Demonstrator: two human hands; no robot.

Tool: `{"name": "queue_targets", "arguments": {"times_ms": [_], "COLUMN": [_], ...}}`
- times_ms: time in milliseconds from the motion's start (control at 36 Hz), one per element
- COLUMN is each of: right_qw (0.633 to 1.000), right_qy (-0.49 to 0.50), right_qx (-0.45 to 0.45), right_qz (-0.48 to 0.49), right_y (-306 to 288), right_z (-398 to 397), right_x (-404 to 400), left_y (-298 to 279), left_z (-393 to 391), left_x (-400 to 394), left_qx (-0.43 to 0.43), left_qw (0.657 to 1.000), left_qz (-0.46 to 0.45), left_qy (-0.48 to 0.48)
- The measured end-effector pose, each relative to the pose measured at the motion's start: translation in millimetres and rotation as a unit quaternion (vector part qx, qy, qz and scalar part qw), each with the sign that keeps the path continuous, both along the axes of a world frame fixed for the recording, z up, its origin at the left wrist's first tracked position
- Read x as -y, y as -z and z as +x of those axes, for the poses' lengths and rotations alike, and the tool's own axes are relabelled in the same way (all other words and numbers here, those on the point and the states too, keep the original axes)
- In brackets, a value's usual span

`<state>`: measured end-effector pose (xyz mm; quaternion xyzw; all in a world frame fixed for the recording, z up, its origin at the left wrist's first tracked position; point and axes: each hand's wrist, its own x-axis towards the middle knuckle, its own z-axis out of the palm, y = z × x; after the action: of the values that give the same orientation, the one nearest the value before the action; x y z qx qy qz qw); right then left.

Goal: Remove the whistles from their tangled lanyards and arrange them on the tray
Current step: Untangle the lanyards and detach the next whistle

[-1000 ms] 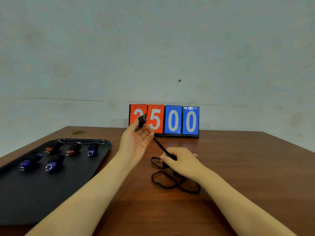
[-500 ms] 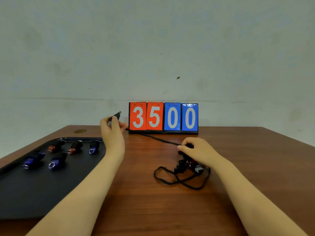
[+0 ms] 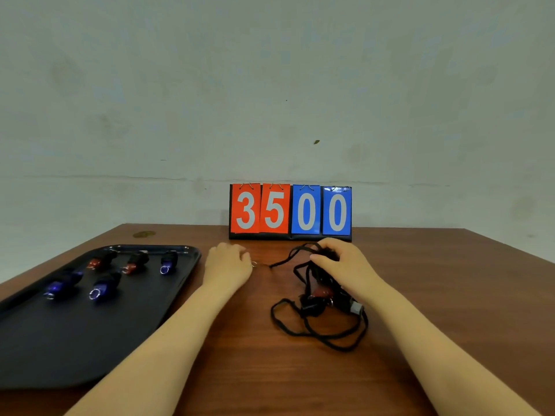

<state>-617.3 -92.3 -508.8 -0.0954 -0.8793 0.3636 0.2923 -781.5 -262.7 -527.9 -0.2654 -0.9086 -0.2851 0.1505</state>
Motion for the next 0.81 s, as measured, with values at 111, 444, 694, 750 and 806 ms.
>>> {"name": "queue_targets", "arguments": {"times_ms": [111,444,694,750,806], "right_qw": [1.0,0.998,0.994,0.992,0.991], "right_qy": [-0.004,-0.013,0.075,0.087,0.086], "right_qx": [0.007,0.065,0.066,0.081,0.098], "right_qz": [-0.014,0.007,0.033,0.044,0.041], "right_y": [-0.4,4.8,4.6,4.8,4.7], "right_z": [-1.8,-1.2,-2.0,-0.9,-0.2], "right_x": [1.0,-0.8,-0.8,-1.3,-1.5], "left_y": [-7.0,-4.8,-9.5,-8.0,-6.9], "left_z": [25.2,51.4,42.7,41.4,39.8], "left_x": [-8.7,-10.2,-6.4,-6.2,-6.0], "left_qx": [0.0,0.136,0.12,0.114,0.103], "left_qw": [0.985,0.954,0.949,0.948,0.952], "left_qz": [0.094,0.028,0.103,0.086,0.075], "left_qy": [0.147,0.266,0.274,0.284,0.278]}}
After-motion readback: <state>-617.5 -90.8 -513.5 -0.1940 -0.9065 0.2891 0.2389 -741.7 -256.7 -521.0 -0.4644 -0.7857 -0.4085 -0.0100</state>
